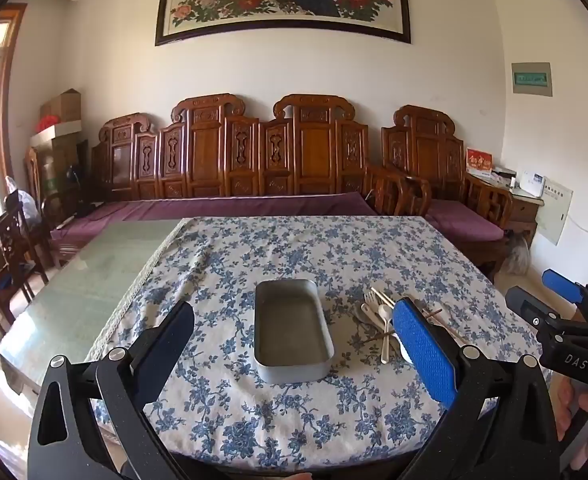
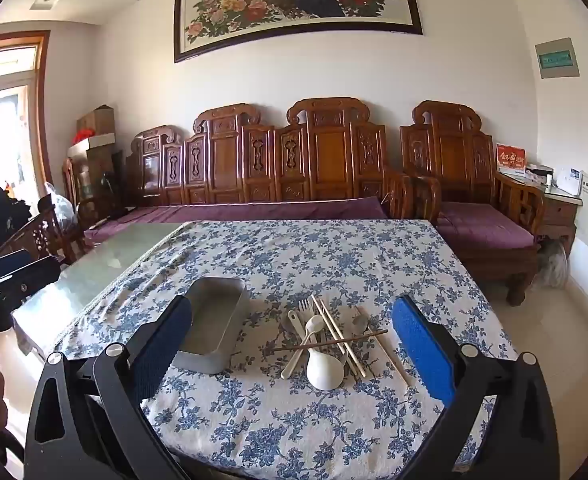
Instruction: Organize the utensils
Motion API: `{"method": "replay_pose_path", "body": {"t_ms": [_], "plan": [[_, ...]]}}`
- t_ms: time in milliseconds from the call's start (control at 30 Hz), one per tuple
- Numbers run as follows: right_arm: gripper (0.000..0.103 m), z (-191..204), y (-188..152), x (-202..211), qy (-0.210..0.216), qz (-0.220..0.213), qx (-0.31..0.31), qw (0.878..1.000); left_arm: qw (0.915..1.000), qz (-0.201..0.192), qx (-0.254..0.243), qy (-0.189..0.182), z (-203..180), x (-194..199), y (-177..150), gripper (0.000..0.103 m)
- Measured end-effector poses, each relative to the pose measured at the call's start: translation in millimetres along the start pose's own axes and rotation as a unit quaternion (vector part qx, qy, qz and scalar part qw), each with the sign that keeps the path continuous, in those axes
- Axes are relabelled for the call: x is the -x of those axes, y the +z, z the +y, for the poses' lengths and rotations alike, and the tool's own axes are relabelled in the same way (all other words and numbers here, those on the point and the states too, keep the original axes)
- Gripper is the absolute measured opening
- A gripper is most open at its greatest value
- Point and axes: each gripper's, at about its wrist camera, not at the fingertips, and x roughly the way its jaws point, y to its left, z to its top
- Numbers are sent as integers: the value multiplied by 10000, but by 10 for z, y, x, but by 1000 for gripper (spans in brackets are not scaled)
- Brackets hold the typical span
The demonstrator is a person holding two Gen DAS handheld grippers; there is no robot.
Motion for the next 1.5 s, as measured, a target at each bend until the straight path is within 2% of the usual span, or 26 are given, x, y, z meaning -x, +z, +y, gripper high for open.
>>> {"method": "replay_pose_path", "body": {"t_ms": [1500], "plan": [[101,43,70,54,40,-10,-39,10000,9999,-54,-147,-23,-52,64,40,96]]}}
